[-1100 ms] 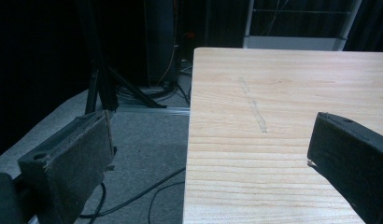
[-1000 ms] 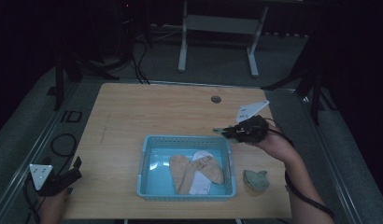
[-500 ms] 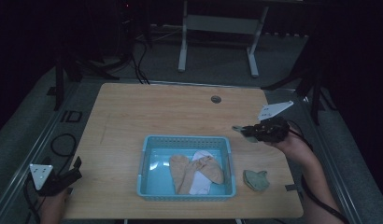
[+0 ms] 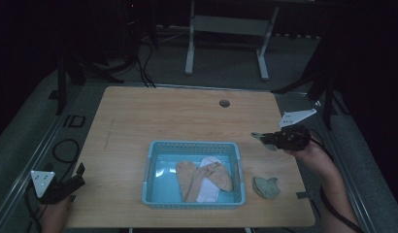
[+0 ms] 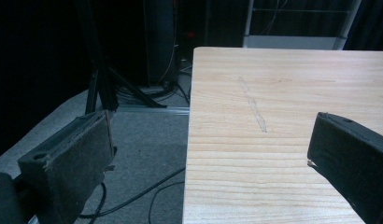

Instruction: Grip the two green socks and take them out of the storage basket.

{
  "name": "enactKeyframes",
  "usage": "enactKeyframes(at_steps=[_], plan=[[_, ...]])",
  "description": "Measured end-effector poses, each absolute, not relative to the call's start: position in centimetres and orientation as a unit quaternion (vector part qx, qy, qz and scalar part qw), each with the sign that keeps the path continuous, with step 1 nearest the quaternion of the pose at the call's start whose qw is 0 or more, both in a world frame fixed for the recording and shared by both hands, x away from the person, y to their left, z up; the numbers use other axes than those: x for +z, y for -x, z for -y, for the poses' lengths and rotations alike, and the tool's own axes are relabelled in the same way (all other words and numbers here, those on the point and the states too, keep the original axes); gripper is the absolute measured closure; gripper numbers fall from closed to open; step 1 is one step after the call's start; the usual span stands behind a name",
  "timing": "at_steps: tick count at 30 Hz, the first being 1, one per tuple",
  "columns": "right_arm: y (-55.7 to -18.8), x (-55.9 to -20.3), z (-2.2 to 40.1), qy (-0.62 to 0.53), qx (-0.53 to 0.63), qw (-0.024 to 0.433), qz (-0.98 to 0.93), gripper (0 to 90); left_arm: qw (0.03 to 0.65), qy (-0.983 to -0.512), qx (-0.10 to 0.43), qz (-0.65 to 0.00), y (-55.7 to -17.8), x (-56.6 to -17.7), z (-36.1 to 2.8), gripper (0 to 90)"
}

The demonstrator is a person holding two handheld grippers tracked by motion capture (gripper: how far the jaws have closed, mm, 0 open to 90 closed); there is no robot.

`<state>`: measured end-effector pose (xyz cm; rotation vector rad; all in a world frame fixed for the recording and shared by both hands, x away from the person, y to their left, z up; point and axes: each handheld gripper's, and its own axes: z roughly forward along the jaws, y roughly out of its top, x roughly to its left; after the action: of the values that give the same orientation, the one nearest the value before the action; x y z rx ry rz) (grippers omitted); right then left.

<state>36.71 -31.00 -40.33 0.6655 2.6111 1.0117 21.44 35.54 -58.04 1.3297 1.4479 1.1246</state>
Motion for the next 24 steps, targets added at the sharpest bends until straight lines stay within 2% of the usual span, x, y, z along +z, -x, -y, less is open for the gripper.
enactKeyframes(at_steps=[24], plan=[[-38.9, -48.2, 31.4, -0.257, 0.340, 0.085, -0.901, 83.4, 0.425, -0.532, 0.449, -0.578, -21.4, -58.0, -35.5, 0.4]])
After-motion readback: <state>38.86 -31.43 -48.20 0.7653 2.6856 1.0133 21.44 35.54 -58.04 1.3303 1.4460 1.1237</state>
